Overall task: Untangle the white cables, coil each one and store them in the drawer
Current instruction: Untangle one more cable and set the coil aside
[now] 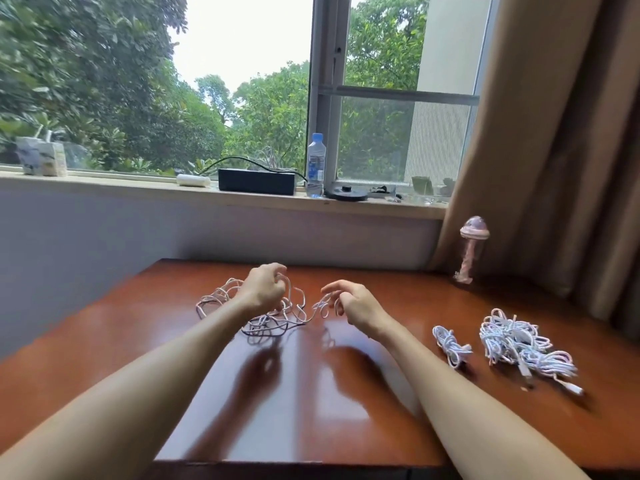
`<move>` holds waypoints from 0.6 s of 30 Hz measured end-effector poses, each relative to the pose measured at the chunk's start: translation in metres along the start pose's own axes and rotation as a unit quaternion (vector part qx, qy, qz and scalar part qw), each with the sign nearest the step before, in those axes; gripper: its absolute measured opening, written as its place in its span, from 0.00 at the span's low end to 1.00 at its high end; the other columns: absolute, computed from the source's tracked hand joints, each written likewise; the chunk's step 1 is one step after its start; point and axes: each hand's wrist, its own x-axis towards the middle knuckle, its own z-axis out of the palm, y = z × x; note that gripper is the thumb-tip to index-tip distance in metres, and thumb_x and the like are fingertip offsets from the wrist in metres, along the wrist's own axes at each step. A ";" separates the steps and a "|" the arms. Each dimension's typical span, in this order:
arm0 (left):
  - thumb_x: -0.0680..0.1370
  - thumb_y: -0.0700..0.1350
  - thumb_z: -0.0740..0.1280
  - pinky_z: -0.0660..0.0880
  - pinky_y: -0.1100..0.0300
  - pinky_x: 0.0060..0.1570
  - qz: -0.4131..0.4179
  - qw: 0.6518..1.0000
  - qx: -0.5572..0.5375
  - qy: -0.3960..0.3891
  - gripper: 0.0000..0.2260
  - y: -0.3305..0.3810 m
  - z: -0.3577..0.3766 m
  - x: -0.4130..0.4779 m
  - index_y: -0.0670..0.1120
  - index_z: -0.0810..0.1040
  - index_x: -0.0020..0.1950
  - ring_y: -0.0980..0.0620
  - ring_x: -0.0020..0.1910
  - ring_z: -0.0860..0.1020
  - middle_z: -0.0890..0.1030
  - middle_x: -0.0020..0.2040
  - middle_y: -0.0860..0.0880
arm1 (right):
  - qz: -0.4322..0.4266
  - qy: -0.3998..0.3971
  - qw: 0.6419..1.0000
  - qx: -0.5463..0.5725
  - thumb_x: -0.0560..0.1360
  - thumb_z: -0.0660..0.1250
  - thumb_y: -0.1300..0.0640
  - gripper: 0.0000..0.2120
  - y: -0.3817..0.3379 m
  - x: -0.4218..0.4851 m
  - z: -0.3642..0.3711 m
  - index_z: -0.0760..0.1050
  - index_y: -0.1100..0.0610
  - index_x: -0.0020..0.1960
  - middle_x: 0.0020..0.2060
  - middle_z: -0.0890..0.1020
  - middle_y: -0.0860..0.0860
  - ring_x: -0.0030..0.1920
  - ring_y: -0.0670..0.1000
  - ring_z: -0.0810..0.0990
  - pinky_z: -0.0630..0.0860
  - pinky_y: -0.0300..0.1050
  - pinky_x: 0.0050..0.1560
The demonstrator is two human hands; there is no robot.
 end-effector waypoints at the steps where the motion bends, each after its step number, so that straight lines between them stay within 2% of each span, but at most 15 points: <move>1: 0.79 0.38 0.61 0.78 0.55 0.58 0.001 1.000 -0.003 0.009 0.18 -0.002 0.003 -0.002 0.43 0.78 0.68 0.43 0.54 0.84 0.83 0.61 0.42 | -0.007 0.002 1.000 0.006 0.73 0.50 0.74 0.23 0.001 0.000 0.003 0.80 0.64 0.57 0.41 0.80 0.54 0.35 0.47 0.73 0.68 0.30 0.30; 3: 0.78 0.37 0.62 0.78 0.53 0.58 0.010 0.999 -0.029 0.015 0.21 -0.002 0.009 -0.008 0.45 0.75 0.72 0.43 0.51 0.84 0.82 0.63 0.42 | -0.017 0.002 0.999 0.029 0.71 0.49 0.77 0.25 0.004 -0.001 0.008 0.80 0.66 0.57 0.43 0.80 0.55 0.35 0.45 0.74 0.69 0.29 0.33; 5: 0.78 0.35 0.62 0.80 0.56 0.48 0.033 0.997 -0.068 0.012 0.22 0.001 0.016 -0.016 0.47 0.76 0.71 0.48 0.40 0.83 0.83 0.60 0.42 | -0.023 0.008 0.999 0.043 0.70 0.49 0.77 0.27 0.008 -0.001 0.011 0.80 0.63 0.58 0.45 0.80 0.54 0.37 0.46 0.75 0.70 0.31 0.34; 7: 0.77 0.33 0.62 0.77 0.64 0.38 0.071 0.991 -0.112 0.018 0.20 0.005 0.024 -0.023 0.48 0.79 0.65 0.57 0.31 0.79 0.83 0.59 0.47 | -0.021 0.013 0.998 0.052 0.66 0.51 0.77 0.31 0.013 -0.001 0.014 0.80 0.57 0.58 0.49 0.81 0.55 0.43 0.50 0.79 0.73 0.36 0.32; 9: 0.76 0.31 0.61 0.74 0.67 0.39 0.103 0.984 -0.143 0.037 0.18 0.010 0.035 -0.031 0.48 0.82 0.58 0.63 0.31 0.77 0.83 0.56 0.50 | -0.028 0.023 0.995 0.093 0.67 0.52 0.79 0.31 0.017 -0.003 0.017 0.80 0.57 0.59 0.51 0.82 0.56 0.48 0.50 0.81 0.77 0.39 0.35; 12: 0.74 0.30 0.62 0.71 0.69 0.45 0.107 0.978 -0.167 0.070 0.17 0.022 0.053 -0.044 0.49 0.83 0.51 0.69 0.40 0.76 0.80 0.51 0.53 | -0.041 0.054 0.988 0.137 0.75 0.57 0.78 0.22 0.021 -0.008 0.020 0.79 0.61 0.59 0.51 0.84 0.56 0.48 0.49 0.83 0.81 0.39 0.44; 15: 0.74 0.33 0.63 0.75 0.63 0.49 0.086 0.977 -0.179 0.073 0.14 0.026 0.067 -0.051 0.50 0.81 0.48 0.64 0.42 0.76 0.81 0.49 0.51 | -0.050 0.072 0.983 0.164 0.79 0.61 0.74 0.14 0.026 -0.010 0.017 0.79 0.62 0.58 0.49 0.85 0.58 0.45 0.50 0.85 0.81 0.40 0.47; 18: 0.74 0.39 0.63 0.79 0.53 0.44 0.040 0.973 -0.223 0.047 0.06 0.027 0.073 -0.054 0.48 0.77 0.45 0.51 0.38 0.80 0.82 0.40 0.47 | -0.054 0.095 0.977 0.183 0.80 0.66 0.70 0.08 0.024 -0.014 0.012 0.79 0.62 0.57 0.45 0.86 0.53 0.43 0.48 0.86 0.80 0.39 0.44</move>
